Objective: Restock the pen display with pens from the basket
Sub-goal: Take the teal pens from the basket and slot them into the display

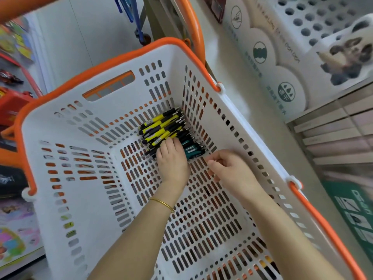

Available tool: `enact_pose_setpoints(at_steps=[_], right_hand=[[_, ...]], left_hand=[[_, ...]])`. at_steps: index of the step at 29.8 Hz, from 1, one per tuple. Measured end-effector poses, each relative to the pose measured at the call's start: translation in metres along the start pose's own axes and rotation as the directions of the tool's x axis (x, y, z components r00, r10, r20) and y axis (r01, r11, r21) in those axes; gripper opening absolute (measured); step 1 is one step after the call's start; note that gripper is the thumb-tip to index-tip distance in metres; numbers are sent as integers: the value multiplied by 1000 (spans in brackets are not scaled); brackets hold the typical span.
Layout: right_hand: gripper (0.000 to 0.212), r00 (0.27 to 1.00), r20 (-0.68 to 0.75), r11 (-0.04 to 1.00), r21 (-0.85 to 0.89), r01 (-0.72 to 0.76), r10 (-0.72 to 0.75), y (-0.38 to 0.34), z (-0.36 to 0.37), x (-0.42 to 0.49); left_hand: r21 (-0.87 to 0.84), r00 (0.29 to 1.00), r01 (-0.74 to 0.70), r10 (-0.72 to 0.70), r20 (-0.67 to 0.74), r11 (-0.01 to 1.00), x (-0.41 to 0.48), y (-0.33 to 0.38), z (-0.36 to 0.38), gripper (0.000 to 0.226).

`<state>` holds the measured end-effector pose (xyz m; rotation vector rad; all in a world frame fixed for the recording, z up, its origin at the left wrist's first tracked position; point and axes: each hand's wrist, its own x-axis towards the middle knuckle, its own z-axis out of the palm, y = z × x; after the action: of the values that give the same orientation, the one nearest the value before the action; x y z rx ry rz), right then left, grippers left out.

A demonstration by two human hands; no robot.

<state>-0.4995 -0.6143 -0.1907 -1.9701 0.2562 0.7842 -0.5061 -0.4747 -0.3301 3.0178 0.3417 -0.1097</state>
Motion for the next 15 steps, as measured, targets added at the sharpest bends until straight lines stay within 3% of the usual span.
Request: enact_pose_setpoints(at_steps=[15], right_hand=[[11, 1000, 5, 1000, -13, 0, 0, -1, -1, -1]], left_hand=[[-67, 985, 21, -9, 170, 998, 3, -3, -9, 84]])
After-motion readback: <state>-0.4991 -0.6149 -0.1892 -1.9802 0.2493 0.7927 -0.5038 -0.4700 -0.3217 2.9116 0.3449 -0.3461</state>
